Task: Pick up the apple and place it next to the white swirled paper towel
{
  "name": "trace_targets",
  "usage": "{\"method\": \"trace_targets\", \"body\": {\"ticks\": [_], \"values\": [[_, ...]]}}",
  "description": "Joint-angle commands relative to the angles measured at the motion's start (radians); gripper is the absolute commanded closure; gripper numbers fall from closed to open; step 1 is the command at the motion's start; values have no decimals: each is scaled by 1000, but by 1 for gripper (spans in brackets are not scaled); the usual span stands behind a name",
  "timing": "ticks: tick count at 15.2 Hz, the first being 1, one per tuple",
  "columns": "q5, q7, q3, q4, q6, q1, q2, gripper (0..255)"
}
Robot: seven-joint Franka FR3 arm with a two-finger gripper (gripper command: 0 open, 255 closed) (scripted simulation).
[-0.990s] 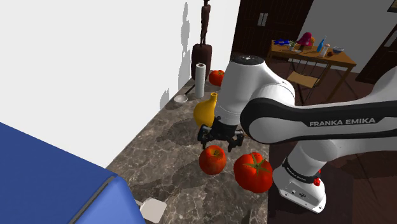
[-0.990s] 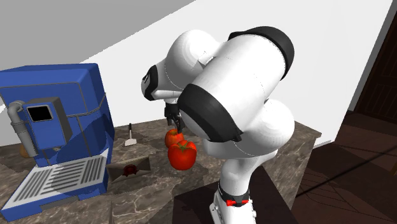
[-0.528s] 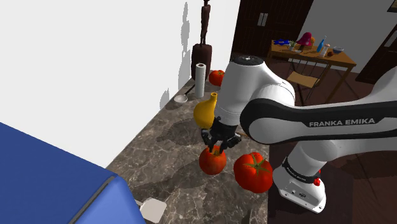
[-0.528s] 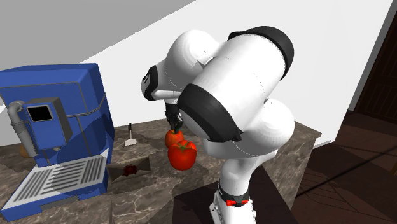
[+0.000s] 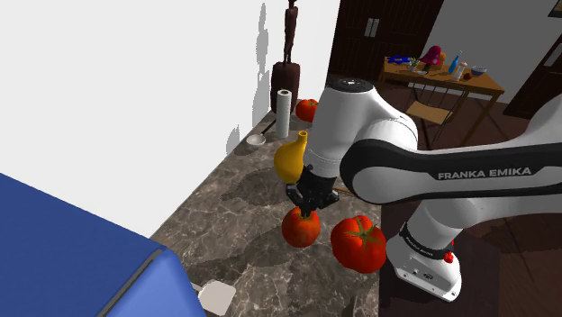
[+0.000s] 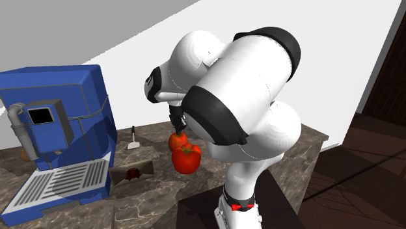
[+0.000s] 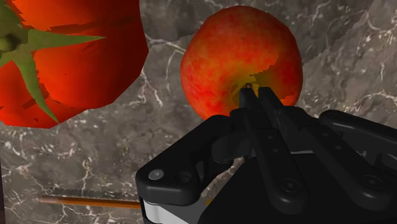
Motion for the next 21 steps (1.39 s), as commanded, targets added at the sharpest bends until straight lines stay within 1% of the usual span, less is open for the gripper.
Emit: {"method": "trace_targets", "body": {"ticks": [1,11,21], "values": [[-7,1,-9,7,-16,0,-6,255],[-72,13,-95,102,-159,-4,-51,255],[-130,26,-163,215,-287,-18,-63,255]]}}
